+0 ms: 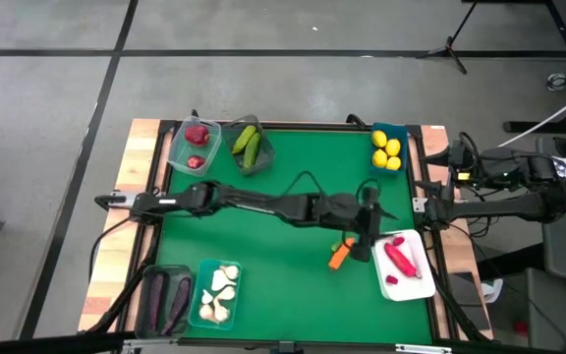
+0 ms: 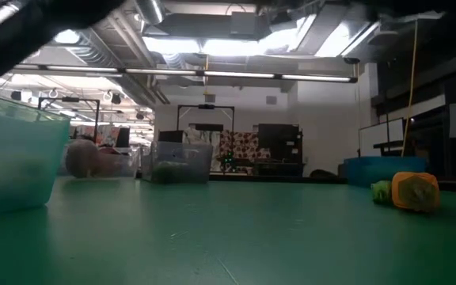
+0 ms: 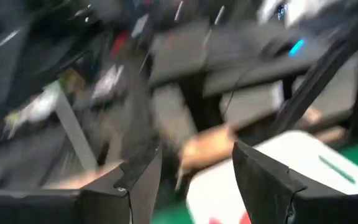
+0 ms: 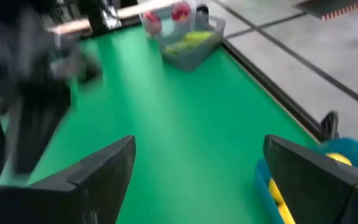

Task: Sort produce into baskets
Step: Put the orange chili pepper into the white bin

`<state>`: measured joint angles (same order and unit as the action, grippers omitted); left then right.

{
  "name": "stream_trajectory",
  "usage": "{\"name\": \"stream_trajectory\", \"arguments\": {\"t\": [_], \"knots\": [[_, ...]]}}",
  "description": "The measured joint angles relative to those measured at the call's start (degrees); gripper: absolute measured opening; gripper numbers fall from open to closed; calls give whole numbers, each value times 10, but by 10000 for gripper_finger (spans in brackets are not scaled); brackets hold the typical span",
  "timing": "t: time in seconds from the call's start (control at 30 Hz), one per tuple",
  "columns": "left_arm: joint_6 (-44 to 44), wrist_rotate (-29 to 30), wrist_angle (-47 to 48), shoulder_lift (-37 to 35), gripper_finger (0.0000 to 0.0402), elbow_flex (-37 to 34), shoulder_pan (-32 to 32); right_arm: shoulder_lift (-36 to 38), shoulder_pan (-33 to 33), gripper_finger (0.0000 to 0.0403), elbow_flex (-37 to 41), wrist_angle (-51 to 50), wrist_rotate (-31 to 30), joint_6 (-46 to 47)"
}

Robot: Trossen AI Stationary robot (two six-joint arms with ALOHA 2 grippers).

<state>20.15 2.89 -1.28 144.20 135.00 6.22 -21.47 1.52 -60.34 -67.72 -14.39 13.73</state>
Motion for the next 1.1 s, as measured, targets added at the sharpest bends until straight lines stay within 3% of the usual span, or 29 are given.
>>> {"name": "stream_trajectory", "arguments": {"t": [0.07,0.17,0.3,0.7,1.1], "knots": [[-46,41,118,-37,193,1,0,0,0,351,0,-12,0,4],[-132,40,248,-65,191,1,1,0,0,351,0,-14,0,11],[-233,27,334,-71,193,0,12,0,0,351,0,-14,-16,16],[-453,112,318,31,194,-1,41,-2,0,351,0,-13,-25,44],[-493,205,342,85,194,-1,60,-2,0,351,0,-14,-9,60]]}}
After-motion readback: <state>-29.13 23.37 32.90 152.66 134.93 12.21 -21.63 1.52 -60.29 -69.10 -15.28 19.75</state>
